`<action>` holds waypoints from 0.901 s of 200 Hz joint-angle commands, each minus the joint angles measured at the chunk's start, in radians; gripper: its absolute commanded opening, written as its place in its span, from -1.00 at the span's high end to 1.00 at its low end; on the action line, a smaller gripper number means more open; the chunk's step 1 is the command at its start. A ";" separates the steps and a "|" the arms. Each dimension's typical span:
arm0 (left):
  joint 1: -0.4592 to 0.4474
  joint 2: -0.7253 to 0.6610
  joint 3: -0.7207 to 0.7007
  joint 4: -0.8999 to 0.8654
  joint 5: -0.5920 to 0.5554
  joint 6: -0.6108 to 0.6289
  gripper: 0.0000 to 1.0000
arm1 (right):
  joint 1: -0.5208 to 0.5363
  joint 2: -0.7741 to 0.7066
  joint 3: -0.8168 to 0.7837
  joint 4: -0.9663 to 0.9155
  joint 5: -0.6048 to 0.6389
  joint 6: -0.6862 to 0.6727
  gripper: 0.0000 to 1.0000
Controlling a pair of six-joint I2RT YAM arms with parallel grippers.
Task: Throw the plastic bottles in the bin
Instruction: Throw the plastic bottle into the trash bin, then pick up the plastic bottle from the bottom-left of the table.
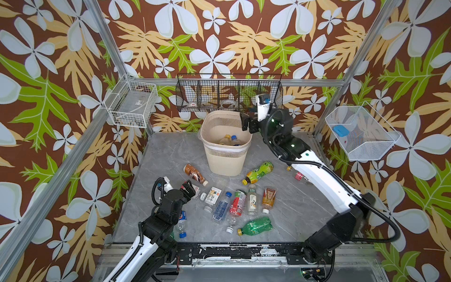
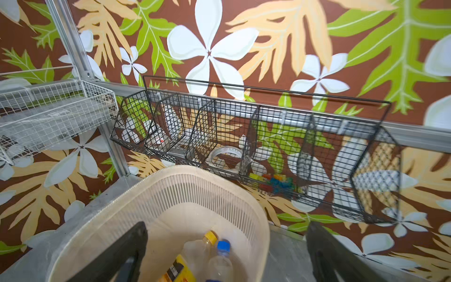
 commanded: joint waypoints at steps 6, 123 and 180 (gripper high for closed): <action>0.002 0.013 0.007 0.000 0.035 -0.009 -1.00 | -0.003 -0.256 -0.382 0.136 0.048 0.134 -0.99; 0.002 0.105 0.085 -0.405 0.264 -0.230 -0.66 | -0.121 -0.482 -0.696 -0.022 -0.080 0.368 -0.99; 0.002 0.111 0.208 -0.742 0.145 -0.214 -0.65 | -0.124 -0.477 -0.720 0.013 -0.114 0.379 -0.99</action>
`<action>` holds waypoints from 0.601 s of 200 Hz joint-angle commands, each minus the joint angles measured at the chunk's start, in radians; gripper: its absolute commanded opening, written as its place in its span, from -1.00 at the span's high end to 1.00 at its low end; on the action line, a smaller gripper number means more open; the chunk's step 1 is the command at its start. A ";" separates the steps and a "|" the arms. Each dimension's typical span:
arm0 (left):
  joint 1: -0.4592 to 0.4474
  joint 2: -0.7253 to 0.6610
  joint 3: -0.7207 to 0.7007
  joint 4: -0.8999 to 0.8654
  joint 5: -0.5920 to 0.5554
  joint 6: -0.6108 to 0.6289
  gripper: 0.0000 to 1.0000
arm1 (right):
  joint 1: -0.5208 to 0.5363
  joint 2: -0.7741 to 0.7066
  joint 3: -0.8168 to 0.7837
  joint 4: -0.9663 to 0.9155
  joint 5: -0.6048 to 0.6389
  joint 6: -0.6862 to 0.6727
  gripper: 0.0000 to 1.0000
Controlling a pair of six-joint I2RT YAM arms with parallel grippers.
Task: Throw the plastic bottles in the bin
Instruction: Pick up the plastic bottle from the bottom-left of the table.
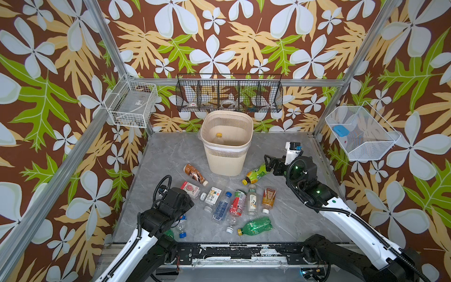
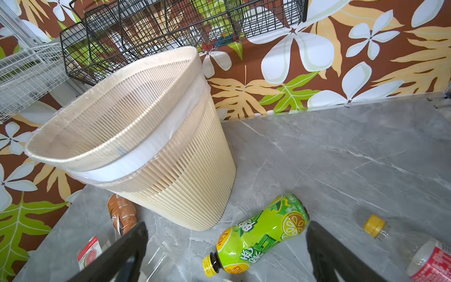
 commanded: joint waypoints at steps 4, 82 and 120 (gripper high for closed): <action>0.001 0.022 0.012 -0.179 -0.046 0.006 -0.65 | -0.002 0.005 -0.005 0.037 -0.030 0.015 -0.99; -0.002 0.164 -0.028 -0.096 0.001 0.043 -0.62 | -0.014 0.001 -0.016 0.049 -0.052 0.010 -0.99; -0.003 0.187 -0.052 -0.060 0.018 0.031 -0.60 | -0.017 0.000 -0.013 0.050 -0.049 0.002 -0.99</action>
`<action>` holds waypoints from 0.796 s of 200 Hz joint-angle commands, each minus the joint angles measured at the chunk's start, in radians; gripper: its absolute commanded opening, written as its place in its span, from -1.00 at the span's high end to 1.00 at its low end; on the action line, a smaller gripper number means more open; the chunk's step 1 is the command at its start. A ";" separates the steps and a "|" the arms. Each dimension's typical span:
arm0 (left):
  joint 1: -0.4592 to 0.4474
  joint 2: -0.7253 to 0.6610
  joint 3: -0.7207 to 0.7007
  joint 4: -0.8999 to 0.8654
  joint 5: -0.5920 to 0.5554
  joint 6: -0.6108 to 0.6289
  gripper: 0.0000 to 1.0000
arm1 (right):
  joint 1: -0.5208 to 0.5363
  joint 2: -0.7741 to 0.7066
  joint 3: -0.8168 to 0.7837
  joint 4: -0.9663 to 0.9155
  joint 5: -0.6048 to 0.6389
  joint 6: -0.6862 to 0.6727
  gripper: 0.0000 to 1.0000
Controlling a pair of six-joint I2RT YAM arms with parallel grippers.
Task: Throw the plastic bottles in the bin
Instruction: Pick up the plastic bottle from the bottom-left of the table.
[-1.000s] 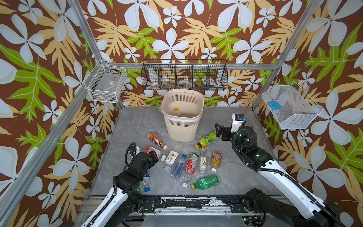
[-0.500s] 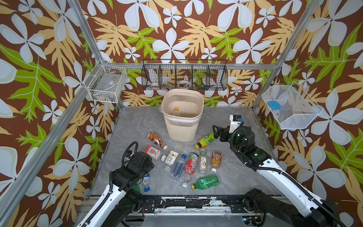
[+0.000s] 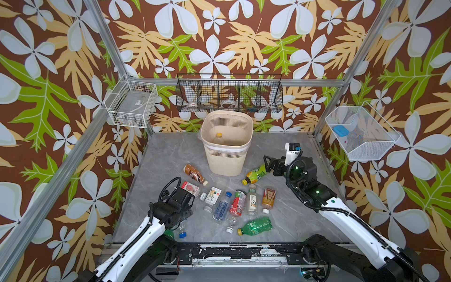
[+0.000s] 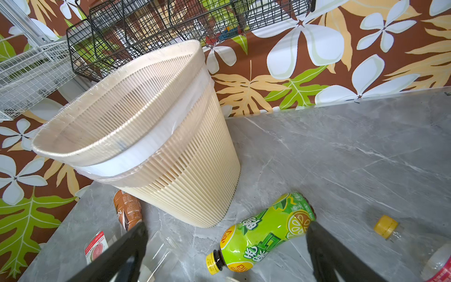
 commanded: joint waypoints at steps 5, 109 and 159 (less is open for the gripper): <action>-0.001 0.011 -0.005 0.023 0.008 -0.007 -0.60 | -0.001 -0.004 0.004 0.027 -0.002 -0.003 -0.99; -0.009 0.056 -0.044 0.081 0.017 -0.052 -0.50 | -0.003 -0.012 -0.015 0.042 -0.008 -0.009 -0.99; -0.009 0.061 -0.060 0.124 0.031 -0.067 -0.48 | -0.003 -0.013 -0.021 0.049 -0.014 -0.010 -0.99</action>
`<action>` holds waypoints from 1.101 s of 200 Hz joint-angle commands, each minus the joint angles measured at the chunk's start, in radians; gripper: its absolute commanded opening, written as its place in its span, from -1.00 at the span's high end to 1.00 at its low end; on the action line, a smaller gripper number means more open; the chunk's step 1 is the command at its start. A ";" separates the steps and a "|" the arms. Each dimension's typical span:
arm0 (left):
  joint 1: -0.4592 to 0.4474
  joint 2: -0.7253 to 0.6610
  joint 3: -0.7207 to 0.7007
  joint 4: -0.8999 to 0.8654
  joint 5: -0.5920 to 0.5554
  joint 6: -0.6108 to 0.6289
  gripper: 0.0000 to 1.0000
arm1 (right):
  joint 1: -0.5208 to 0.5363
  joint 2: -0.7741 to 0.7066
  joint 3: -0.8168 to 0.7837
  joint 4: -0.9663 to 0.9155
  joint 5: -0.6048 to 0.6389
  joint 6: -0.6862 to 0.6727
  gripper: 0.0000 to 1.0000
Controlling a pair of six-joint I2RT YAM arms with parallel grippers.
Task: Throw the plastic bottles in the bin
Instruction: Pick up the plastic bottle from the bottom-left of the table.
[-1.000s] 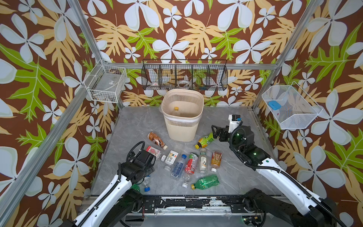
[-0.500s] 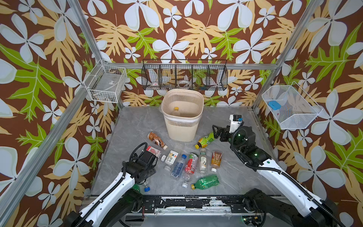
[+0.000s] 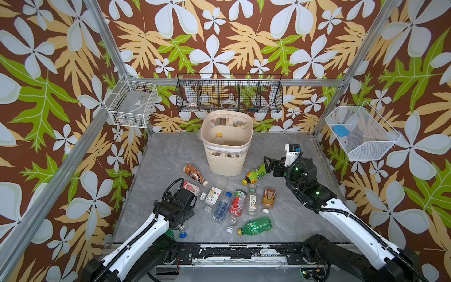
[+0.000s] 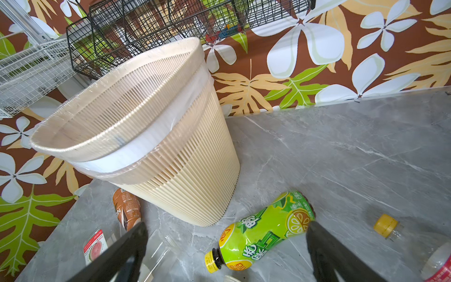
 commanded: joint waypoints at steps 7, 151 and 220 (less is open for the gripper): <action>0.000 0.002 -0.009 0.035 0.014 -0.023 -0.47 | -0.002 -0.003 -0.001 0.035 -0.011 -0.006 -0.99; -0.017 -0.039 -0.085 0.217 0.088 -0.026 -0.03 | -0.004 -0.032 0.000 -0.004 0.017 -0.010 -0.99; -0.017 -0.324 0.034 0.124 0.021 -0.043 0.11 | -0.005 -0.040 0.009 -0.020 0.015 -0.003 -0.99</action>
